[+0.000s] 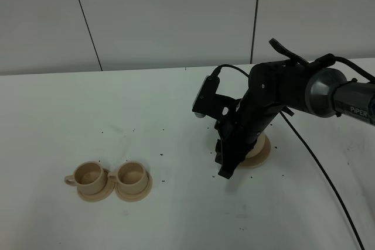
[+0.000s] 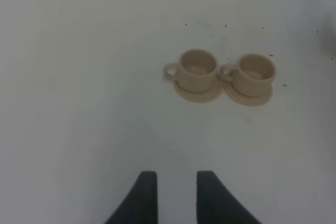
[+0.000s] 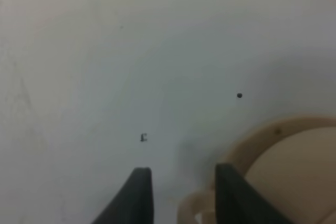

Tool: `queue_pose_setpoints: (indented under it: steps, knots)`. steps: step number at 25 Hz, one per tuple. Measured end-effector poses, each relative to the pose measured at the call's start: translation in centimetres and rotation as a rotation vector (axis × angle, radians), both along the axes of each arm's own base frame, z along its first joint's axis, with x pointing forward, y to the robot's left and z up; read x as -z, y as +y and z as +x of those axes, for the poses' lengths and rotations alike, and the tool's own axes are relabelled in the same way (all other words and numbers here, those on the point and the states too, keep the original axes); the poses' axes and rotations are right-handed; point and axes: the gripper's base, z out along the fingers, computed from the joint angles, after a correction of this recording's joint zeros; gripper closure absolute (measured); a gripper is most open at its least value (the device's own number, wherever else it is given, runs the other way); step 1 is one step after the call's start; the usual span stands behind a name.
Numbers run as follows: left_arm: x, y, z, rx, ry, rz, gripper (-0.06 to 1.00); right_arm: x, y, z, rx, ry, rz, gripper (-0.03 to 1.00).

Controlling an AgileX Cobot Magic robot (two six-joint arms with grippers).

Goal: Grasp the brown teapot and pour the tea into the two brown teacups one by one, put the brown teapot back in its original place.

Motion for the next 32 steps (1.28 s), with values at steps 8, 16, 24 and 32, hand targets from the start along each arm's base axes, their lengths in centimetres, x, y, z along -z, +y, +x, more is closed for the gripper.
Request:
queue_pose_setpoints:
  steps: [8,16,24,32]
  knots:
    - [0.0,0.0,0.0,0.0,0.0,0.0,0.69,0.1,-0.1,-0.3,0.0,0.031,-0.01,0.69]
    - [0.0,0.0,0.0,0.0,0.0,0.0,0.69,0.2,-0.3,-0.6,0.0,0.069,-0.036,0.69]
    - [0.0,0.0,0.0,0.0,0.0,0.0,0.69,0.4,-0.7,-0.8,-0.001,0.097,-0.079,0.69]
    - [0.0,0.0,0.0,0.0,0.0,0.0,0.69,0.5,-1.1,-1.0,0.007,0.116,-0.123,0.69]
